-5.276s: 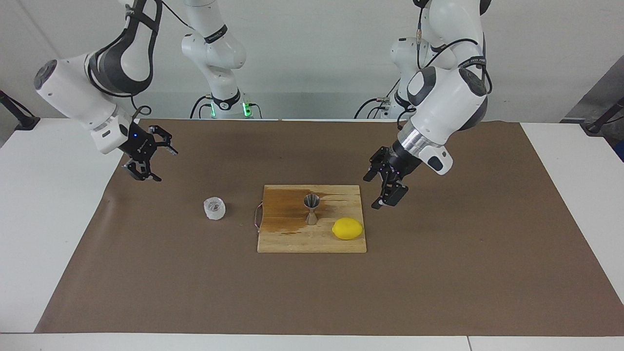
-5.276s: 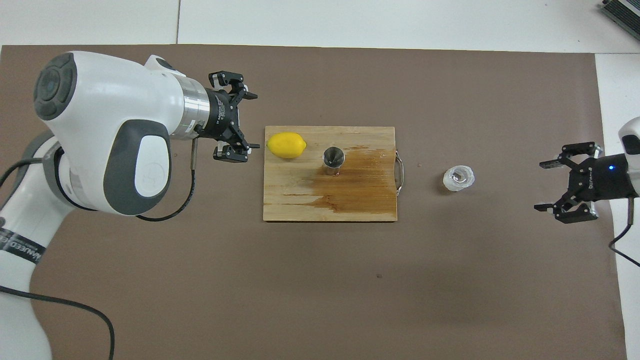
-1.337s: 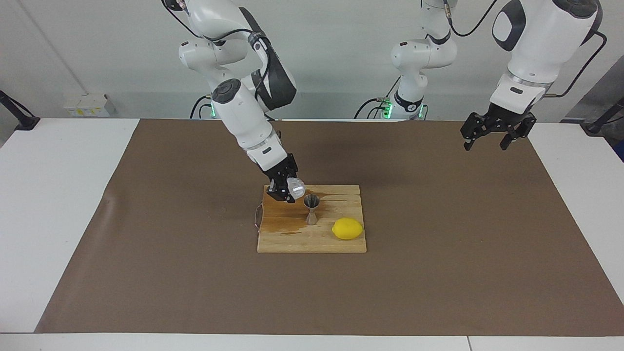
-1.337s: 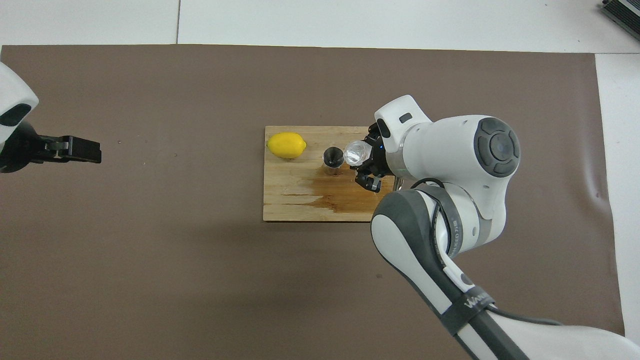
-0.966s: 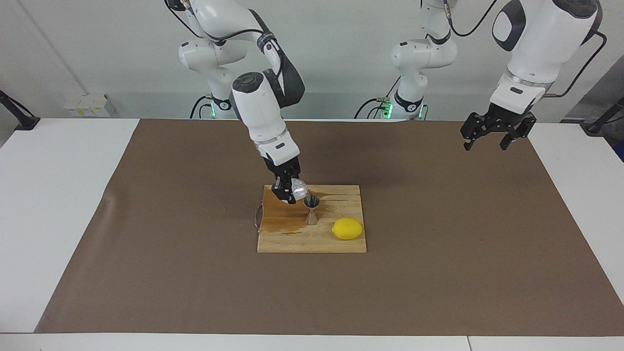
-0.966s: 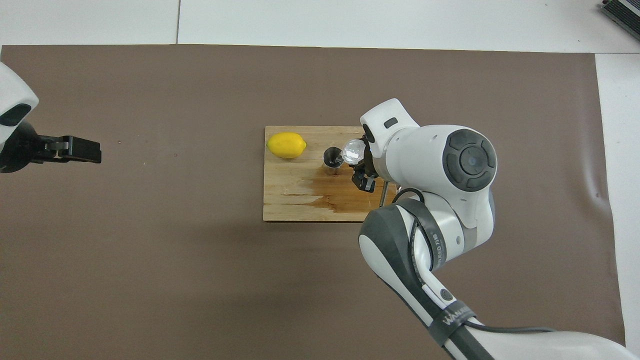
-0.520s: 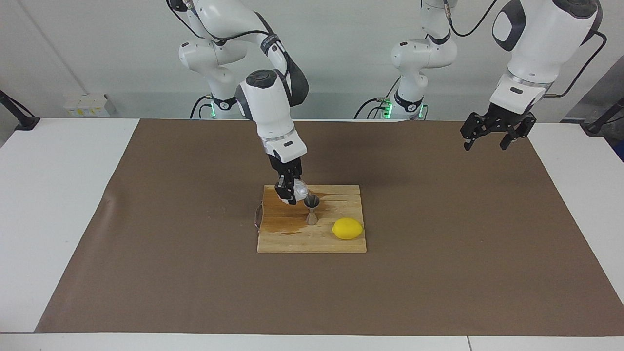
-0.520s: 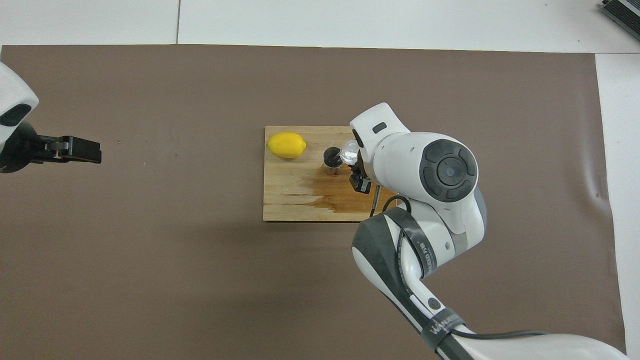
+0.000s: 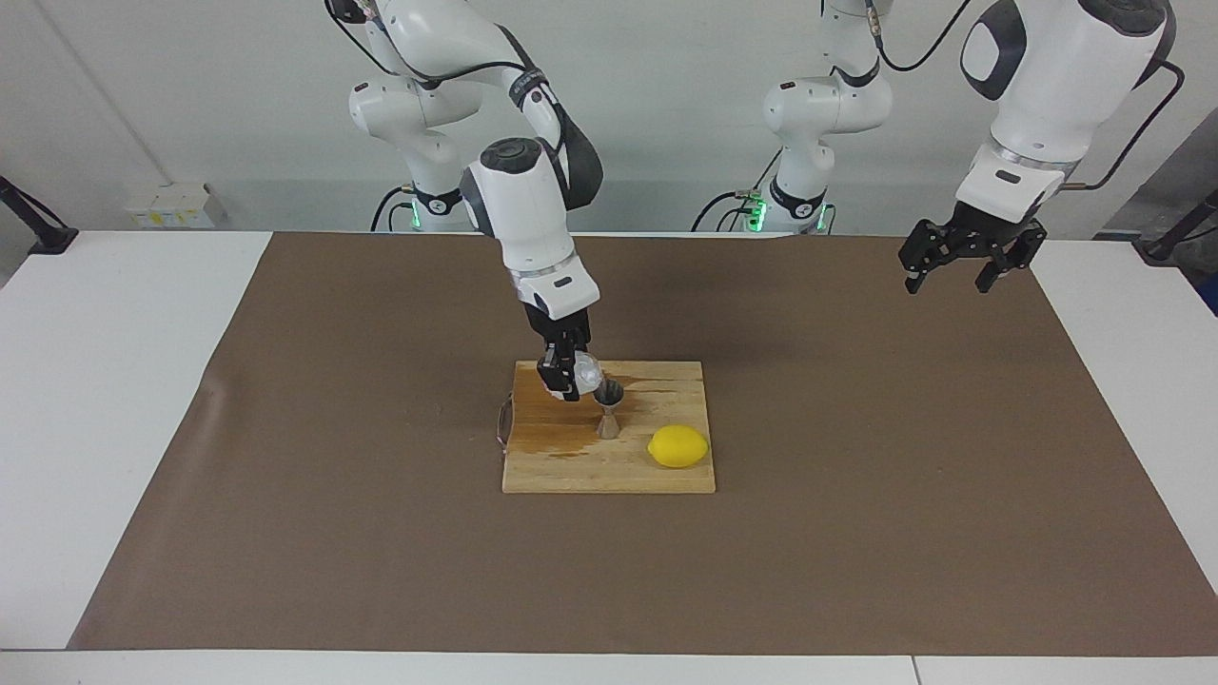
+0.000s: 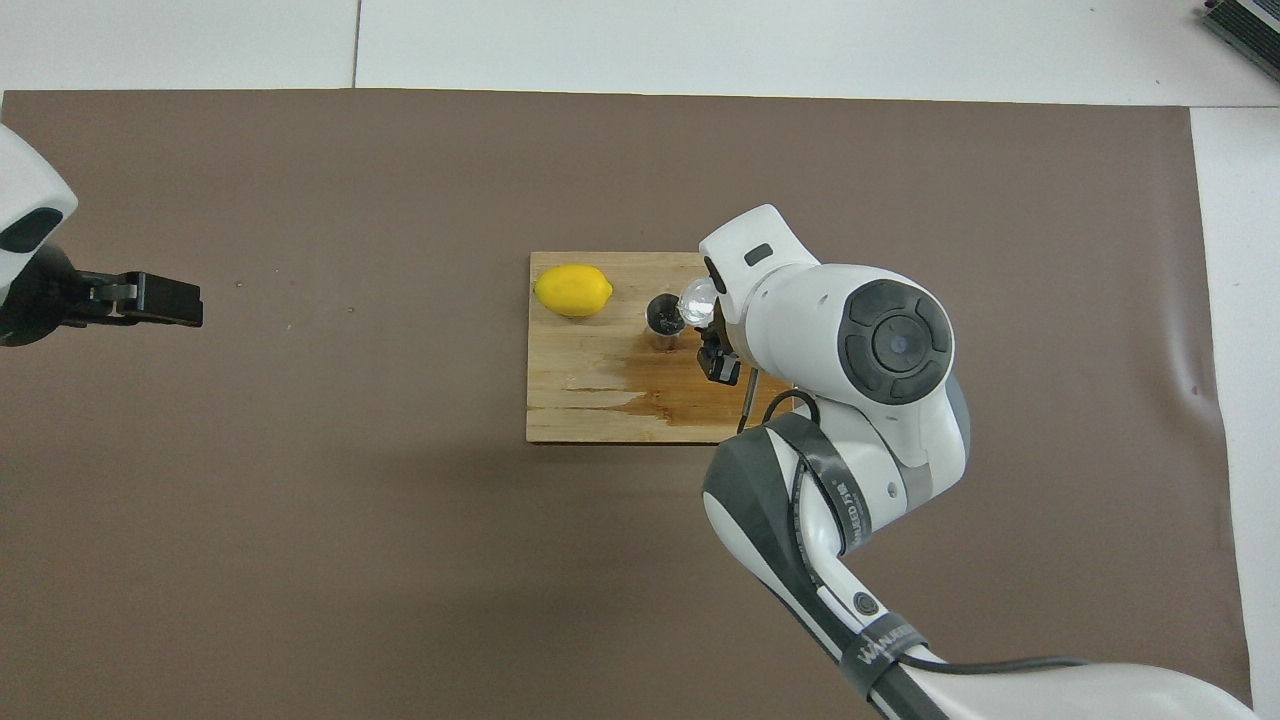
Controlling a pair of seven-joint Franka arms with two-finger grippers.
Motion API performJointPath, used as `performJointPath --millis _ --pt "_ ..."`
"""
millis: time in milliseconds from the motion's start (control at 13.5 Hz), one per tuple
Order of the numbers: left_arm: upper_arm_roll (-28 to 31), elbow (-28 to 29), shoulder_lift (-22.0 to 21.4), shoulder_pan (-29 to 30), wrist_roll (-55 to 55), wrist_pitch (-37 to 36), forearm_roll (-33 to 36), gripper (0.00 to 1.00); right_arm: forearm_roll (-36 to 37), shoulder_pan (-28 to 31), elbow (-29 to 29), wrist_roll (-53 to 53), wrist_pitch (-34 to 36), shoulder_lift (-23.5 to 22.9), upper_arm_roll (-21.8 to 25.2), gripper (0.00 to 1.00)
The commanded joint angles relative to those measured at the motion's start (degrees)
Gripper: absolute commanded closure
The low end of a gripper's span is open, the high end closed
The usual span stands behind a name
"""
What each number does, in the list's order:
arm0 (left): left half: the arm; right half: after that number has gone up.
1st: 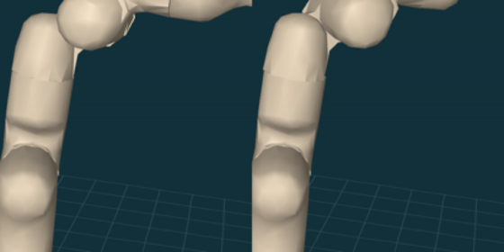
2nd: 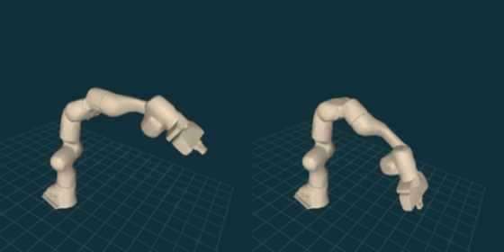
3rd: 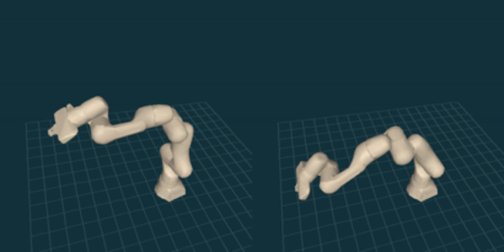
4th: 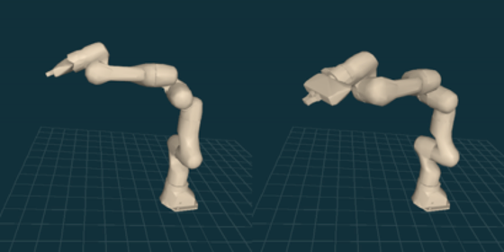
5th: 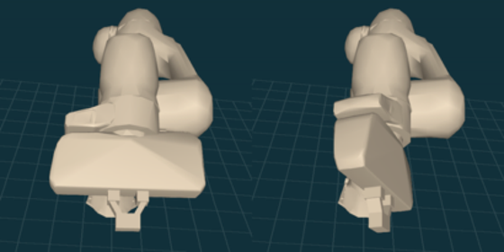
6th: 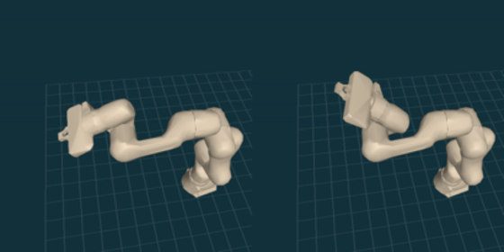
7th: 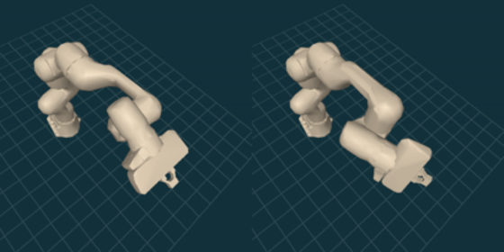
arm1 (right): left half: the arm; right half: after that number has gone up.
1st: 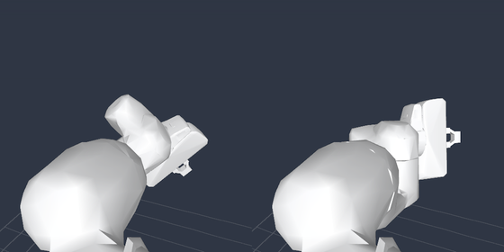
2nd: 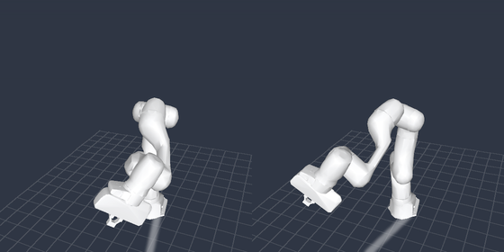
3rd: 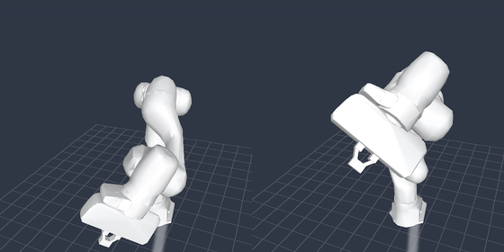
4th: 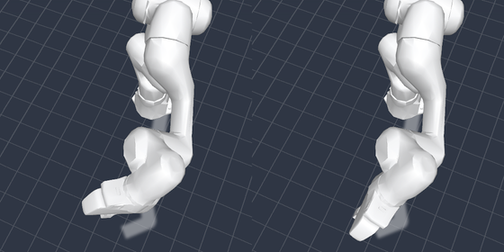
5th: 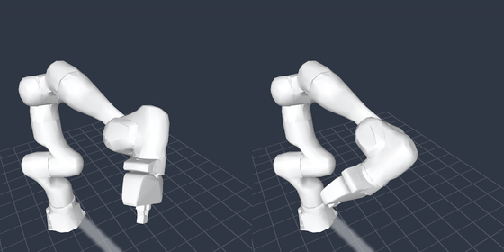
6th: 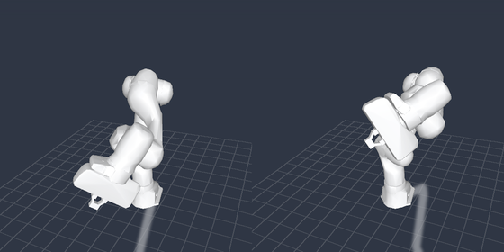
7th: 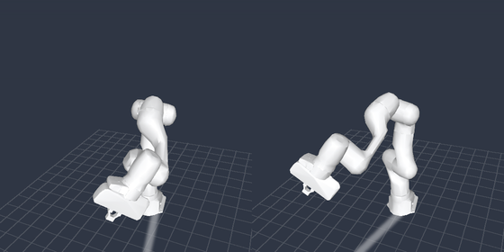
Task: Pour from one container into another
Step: 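Tilt the white cup with the right gripper over the metal cup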
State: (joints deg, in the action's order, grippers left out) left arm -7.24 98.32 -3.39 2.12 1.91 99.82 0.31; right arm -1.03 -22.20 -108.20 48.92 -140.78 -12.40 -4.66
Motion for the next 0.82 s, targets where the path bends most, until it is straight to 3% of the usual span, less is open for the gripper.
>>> performJointPath --millis 0,372,743 --pt "-0.23 0.47 -0.82 0.51 -0.41 -0.77 0.74 0.0 -3.25 0.4 -0.34 -0.94 -2.47 -0.35 -0.27 0.92" --pt "-0.23 0.56 -0.82 0.51 -0.41 -0.77 0.74 0.0 -9.49 1.1 -0.78 3.44 -3.71 0.18 -0.53 0.92" --pt "-0.23 0.47 -0.82 0.51 -0.41 -0.77 0.74 0.0 -28.38 4.17 -0.78 20.57 -2.92 1.15 -0.44 0.92"
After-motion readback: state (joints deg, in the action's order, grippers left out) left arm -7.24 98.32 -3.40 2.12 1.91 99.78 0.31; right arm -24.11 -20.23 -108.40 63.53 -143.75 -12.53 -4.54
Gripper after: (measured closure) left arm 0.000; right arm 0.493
